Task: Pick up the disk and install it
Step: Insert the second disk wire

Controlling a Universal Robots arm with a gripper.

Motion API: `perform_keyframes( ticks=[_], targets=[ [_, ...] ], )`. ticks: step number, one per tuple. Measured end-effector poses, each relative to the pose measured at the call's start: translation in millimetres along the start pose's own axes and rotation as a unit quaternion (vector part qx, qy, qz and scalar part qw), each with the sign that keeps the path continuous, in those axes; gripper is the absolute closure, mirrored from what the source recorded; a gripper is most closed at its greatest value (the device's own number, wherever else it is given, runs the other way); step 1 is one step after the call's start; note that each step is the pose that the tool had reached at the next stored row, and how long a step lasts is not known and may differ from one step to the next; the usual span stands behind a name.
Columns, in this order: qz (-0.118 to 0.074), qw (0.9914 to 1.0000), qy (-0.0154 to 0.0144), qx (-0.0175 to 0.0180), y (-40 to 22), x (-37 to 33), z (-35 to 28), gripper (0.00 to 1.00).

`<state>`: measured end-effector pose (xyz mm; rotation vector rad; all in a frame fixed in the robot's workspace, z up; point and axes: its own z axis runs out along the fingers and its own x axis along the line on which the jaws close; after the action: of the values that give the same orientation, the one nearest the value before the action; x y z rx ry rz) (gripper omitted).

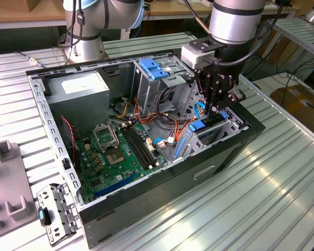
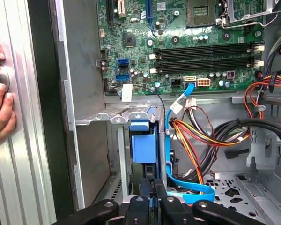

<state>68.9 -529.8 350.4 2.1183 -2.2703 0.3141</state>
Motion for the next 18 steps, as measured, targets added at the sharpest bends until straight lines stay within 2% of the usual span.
perform_keyframes(
  ticks=[1, 4, 8, 9, 10, 12, 15, 16, 18],
  targets=[
    [0.000, 1.00000, -0.0017, 0.0001, 0.0, 0.1, 0.0, 0.84],
    [0.001, 0.99994, -0.0108, -0.0004, 0.0, 0.7, 0.4, 0.84],
    [0.003, 0.99978, -0.0207, -0.0009, -0.2, 4.9, 1.2, 0.84],
    [0.003, 0.99970, -0.0243, -0.0012, -0.2, 5.4, 1.3, 0.84],
    [0.004, 0.99951, -0.0309, -0.0017, -0.3, 6.0, 1.5, 0.84],
    [0.005, 0.99929, -0.0373, -0.0022, -0.3, 7.5, 2.0, 0.84],
    [0.005, 0.99900, -0.0444, -0.0027, -0.5, 10.6, 2.9, 0.84],
    [0.006, 0.99880, -0.0485, -0.0031, -0.6, 12.4, 3.5, 0.84],
    [0.006, 0.99866, -0.0512, -0.0033, -0.7, 15.2, 4.2, 0.84]
  ],
)
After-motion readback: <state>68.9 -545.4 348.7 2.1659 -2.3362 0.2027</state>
